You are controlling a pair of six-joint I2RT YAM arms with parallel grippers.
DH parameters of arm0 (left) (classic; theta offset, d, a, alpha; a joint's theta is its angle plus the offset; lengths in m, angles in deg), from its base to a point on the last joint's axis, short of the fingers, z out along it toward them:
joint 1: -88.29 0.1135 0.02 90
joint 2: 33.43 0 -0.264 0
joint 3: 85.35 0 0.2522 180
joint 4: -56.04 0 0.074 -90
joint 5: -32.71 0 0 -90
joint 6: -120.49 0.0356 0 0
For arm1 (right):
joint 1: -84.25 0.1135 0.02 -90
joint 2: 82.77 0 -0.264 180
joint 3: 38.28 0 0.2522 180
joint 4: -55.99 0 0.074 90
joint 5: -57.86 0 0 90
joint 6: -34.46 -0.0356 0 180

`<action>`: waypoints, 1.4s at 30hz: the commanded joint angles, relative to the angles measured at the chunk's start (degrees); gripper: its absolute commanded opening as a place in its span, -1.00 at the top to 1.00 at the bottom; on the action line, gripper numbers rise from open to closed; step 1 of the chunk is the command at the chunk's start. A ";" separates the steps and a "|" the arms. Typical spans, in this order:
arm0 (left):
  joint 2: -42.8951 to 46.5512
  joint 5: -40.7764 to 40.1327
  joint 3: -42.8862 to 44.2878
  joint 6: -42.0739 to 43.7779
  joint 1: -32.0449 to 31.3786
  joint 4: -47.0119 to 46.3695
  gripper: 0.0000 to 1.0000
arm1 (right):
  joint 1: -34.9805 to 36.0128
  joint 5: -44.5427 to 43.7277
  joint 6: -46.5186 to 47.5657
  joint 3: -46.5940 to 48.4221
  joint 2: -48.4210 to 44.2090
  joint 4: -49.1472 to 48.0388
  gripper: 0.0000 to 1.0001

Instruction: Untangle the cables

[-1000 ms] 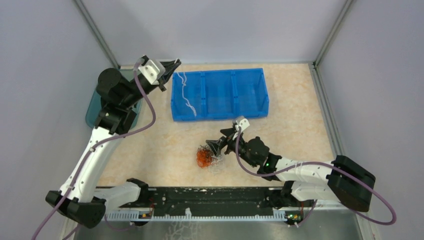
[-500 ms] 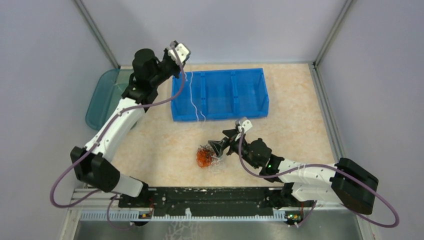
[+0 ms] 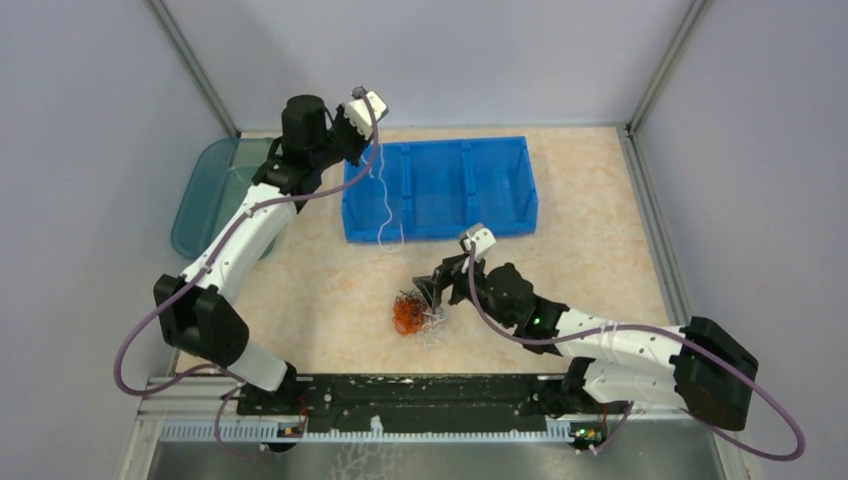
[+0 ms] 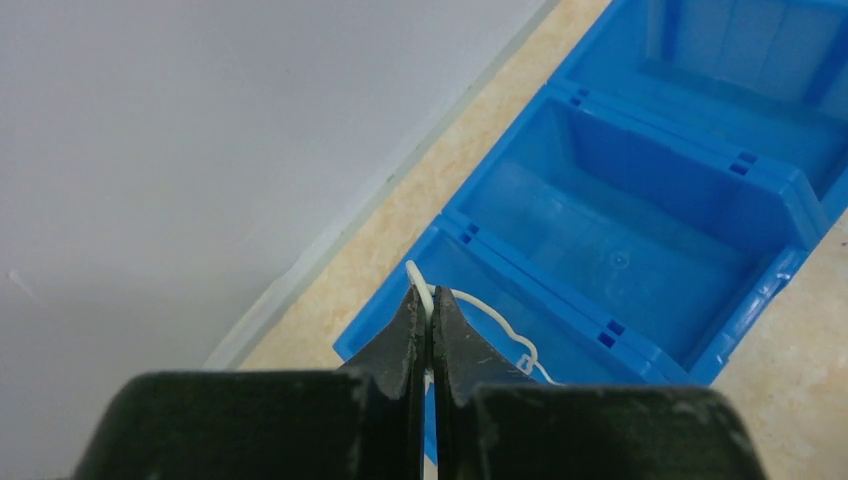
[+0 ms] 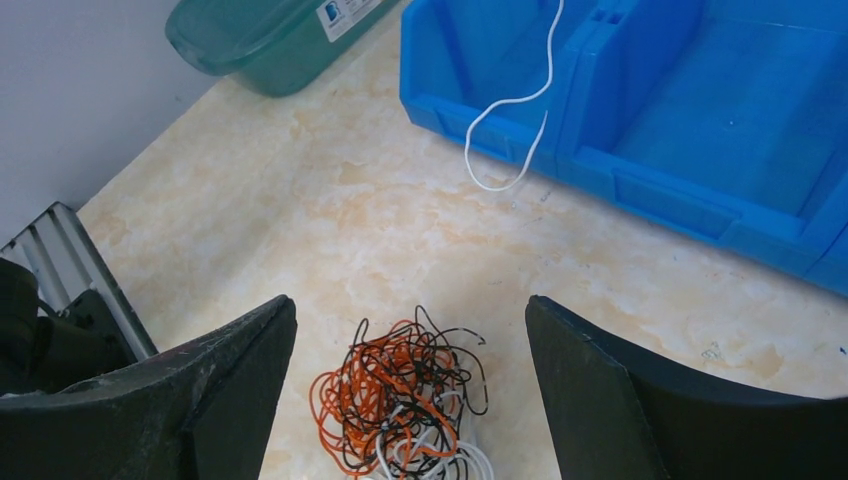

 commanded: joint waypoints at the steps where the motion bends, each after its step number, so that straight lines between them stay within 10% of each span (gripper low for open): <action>1: -0.42 2.11 -0.56 -2.54 1.78 3.42 0.94 | -0.60 1.34 -2.13 5.85 -2.19 9.46 -0.70; 16: -4.01 -2.35 3.30 -1.22 3.83 -2.58 1.00 | -0.60 4.50 -5.00 8.75 -6.28 23.16 -0.67; 35: -7.22 -6.68 17.90 0.41 3.61 -16.36 0.98 | -0.68 -0.63 -5.20 6.80 -4.22 15.05 -0.67; 42: -4.71 -2.12 7.79 -2.92 3.52 -15.78 0.95 | -0.69 -1.97 -6.46 6.63 -3.82 14.74 -0.66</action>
